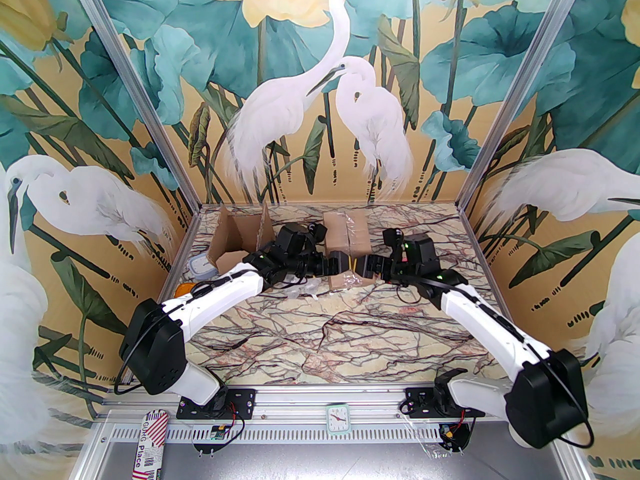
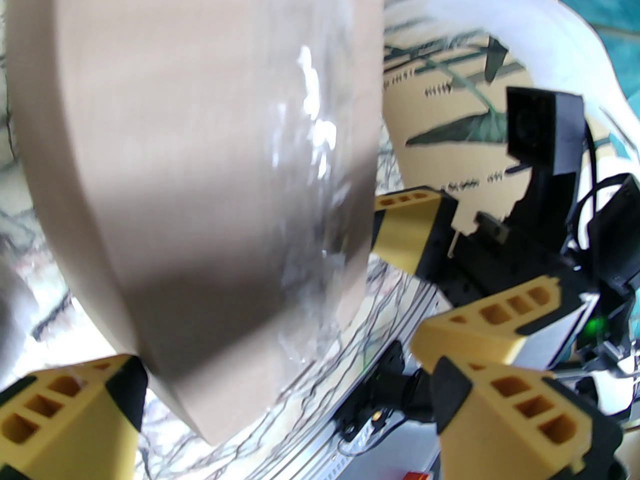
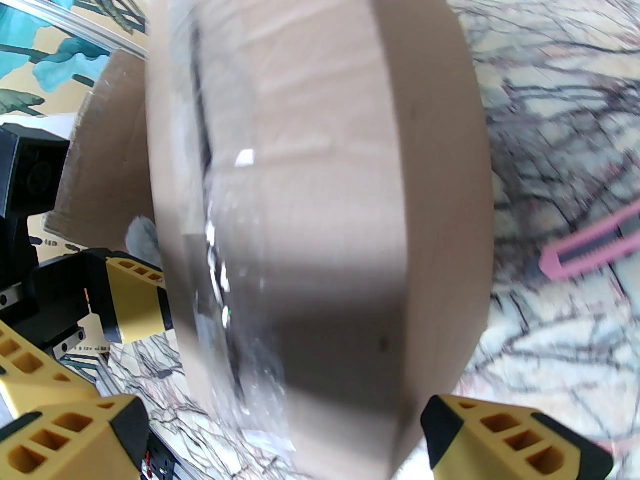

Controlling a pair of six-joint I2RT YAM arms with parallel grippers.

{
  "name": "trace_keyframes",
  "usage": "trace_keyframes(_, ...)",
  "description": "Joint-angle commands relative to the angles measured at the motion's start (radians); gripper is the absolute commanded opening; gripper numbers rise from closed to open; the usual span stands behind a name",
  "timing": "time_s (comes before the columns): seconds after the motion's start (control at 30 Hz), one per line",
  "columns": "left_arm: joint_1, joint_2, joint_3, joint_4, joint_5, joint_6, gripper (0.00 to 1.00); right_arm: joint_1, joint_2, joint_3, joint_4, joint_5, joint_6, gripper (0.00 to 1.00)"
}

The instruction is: Unpack the express box

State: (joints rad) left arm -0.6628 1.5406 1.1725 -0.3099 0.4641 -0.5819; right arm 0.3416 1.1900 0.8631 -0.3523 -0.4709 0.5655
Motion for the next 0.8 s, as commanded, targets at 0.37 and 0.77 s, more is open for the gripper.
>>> trace_keyframes(0.37,0.002,0.05,0.165,-0.129,-0.063,0.163,0.99,-0.066,0.23,0.249,-0.088,0.113,-0.014,0.99)
trace_keyframes(0.77,0.059,0.195,0.288,-0.198,-0.056,0.282,0.99,-0.096,0.36,0.323,-0.052,0.076,-0.032,0.98)
